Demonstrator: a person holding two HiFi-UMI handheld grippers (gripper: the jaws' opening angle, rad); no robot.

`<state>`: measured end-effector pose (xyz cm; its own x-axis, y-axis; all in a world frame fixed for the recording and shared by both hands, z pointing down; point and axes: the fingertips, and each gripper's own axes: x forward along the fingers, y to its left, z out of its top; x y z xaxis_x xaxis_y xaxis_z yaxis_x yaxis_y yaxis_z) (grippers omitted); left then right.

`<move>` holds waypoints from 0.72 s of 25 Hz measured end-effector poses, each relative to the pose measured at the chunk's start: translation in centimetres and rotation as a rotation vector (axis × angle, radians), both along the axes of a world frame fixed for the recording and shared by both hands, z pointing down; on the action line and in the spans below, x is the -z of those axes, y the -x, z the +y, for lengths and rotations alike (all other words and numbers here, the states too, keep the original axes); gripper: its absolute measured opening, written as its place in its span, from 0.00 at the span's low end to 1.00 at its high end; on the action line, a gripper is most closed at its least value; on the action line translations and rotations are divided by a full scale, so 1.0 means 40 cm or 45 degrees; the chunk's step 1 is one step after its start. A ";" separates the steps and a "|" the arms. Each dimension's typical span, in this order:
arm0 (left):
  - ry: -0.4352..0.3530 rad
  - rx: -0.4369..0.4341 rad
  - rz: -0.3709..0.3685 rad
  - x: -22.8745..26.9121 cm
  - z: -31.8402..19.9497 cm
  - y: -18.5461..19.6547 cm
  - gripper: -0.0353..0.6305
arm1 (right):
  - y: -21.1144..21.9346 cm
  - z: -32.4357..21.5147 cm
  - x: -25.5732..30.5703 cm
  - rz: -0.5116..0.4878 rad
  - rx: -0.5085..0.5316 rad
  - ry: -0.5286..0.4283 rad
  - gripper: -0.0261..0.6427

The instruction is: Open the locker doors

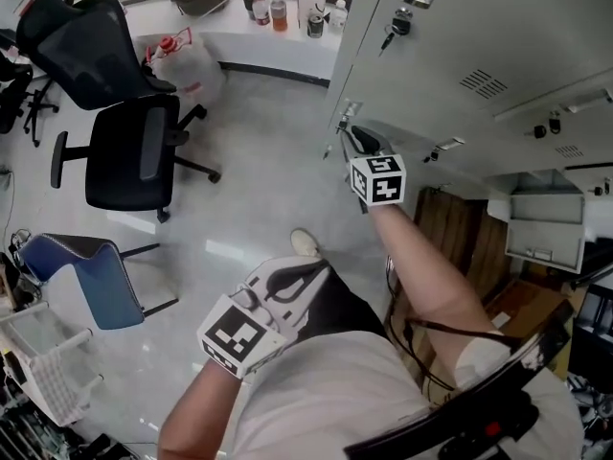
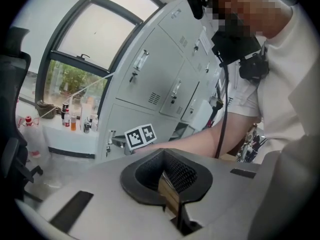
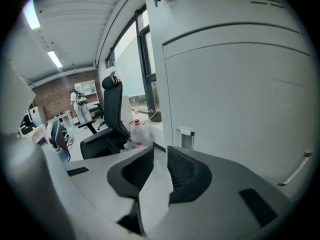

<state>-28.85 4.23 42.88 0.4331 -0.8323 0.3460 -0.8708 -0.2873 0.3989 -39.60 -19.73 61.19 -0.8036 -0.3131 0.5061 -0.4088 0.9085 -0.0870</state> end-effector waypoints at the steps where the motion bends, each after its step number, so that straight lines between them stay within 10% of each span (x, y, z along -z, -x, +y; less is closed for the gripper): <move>1: 0.000 0.006 -0.001 -0.001 -0.008 0.009 0.07 | 0.012 -0.013 -0.009 0.003 -0.006 0.002 0.11; 18: 0.047 0.129 0.054 -0.032 -0.006 0.113 0.07 | 0.121 -0.143 -0.104 0.030 -0.195 0.035 0.21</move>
